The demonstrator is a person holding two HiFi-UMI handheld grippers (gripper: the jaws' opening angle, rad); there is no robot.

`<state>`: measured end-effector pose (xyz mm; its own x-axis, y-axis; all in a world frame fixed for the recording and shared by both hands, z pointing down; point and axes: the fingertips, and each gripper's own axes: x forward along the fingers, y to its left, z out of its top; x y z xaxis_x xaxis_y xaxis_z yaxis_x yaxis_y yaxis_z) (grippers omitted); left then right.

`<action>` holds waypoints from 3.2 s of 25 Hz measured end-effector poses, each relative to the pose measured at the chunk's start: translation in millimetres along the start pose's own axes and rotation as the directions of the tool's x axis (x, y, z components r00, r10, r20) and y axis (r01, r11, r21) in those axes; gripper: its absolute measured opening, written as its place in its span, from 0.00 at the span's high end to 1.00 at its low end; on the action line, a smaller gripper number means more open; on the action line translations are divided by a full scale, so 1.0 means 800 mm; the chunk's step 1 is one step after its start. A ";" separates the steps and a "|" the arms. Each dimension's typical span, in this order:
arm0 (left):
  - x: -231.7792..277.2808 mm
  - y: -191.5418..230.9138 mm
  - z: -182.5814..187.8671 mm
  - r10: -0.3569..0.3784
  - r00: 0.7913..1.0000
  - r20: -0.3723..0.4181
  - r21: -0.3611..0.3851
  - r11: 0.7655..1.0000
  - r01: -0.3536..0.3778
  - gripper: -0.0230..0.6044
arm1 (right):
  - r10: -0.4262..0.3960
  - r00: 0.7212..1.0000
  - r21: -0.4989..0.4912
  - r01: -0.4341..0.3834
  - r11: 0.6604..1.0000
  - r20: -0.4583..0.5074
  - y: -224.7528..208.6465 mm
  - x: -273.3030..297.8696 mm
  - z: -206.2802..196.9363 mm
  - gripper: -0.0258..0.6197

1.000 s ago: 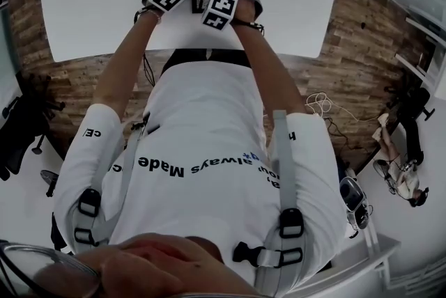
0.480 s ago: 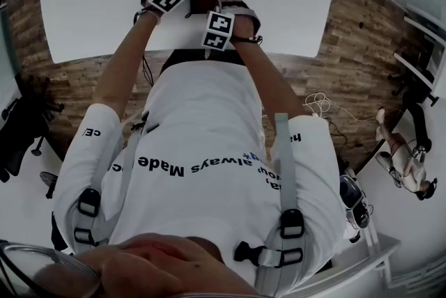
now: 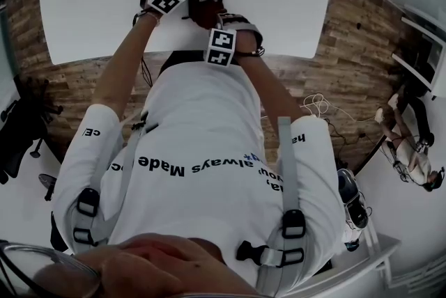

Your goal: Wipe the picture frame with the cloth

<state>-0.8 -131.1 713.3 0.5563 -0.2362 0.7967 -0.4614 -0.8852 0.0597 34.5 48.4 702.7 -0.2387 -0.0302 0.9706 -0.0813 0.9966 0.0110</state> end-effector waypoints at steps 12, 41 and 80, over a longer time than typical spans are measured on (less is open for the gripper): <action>0.000 0.000 0.000 0.005 1.000 -0.003 0.000 1.000 -0.005 0.96 | -0.435 0.900 0.195 0.419 0.887 0.042 -0.205 -0.071 -0.014 0.93; 0.001 0.001 0.000 0.018 1.000 -0.016 0.009 1.000 -0.018 0.96 | -0.184 0.983 0.067 0.184 0.981 -0.009 -0.060 0.010 -0.042 0.93; -0.400 -0.064 0.283 0.267 0.695 0.668 -0.256 0.959 -0.122 0.96 | -0.707 0.419 0.731 0.135 0.669 0.569 -0.198 -0.503 0.064 0.93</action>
<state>1.5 -100.8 319.1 0.7250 -0.6678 0.1684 -0.6873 -0.7173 0.1144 93.7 -101.3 297.8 -0.5933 -0.7611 0.2621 -0.7943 0.6064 -0.0369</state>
